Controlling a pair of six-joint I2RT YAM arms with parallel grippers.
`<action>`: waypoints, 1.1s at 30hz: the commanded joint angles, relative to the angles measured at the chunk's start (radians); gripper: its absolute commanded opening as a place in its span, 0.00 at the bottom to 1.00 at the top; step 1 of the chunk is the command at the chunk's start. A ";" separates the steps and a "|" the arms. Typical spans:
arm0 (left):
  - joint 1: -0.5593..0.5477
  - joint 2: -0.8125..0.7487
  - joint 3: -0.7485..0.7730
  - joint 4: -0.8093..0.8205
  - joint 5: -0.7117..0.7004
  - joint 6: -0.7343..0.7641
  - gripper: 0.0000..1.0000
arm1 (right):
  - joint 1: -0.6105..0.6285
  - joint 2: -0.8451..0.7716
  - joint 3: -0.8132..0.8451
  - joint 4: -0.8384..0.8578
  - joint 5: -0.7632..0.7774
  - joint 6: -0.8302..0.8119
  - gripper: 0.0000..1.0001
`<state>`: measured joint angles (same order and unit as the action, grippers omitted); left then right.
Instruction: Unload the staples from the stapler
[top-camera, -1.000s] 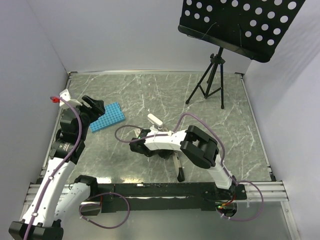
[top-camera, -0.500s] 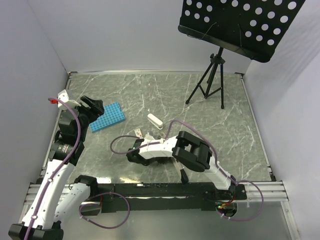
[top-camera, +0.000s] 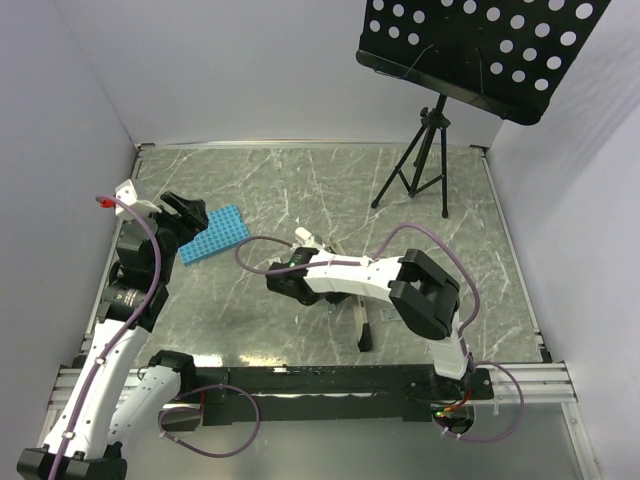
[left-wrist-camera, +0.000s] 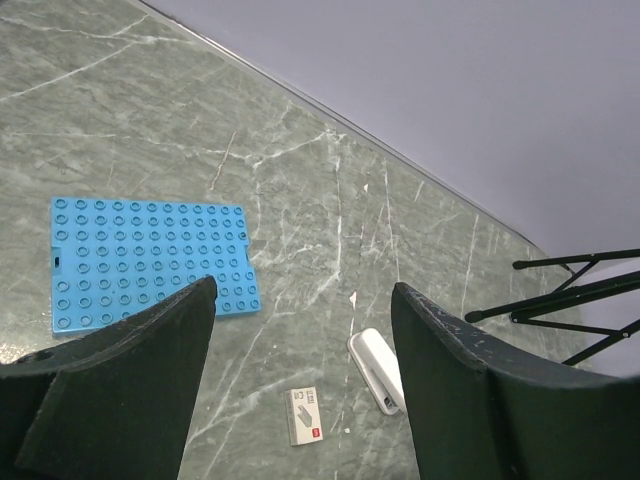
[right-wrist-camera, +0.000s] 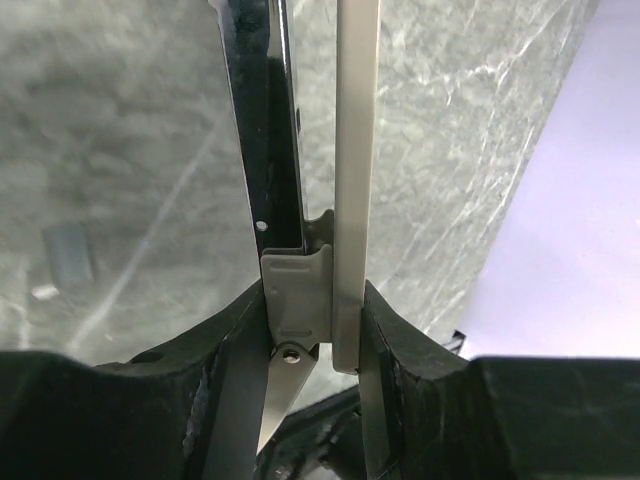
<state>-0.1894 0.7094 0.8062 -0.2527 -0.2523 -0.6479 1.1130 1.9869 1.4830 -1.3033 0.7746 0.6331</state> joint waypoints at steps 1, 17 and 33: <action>0.005 -0.002 0.008 0.027 0.007 -0.006 0.75 | -0.005 -0.094 -0.046 -0.055 -0.020 -0.076 0.00; -0.016 0.087 -0.051 0.288 0.623 0.067 0.81 | -0.366 -0.864 -0.460 0.766 -1.125 -0.385 0.00; -0.101 0.163 -0.122 0.671 1.223 -0.045 0.96 | -0.409 -0.852 -0.517 1.361 -1.758 -0.083 0.00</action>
<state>-0.2745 0.8814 0.6922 0.2787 0.8532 -0.6598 0.7086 1.1252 0.9401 -0.2337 -0.7883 0.4381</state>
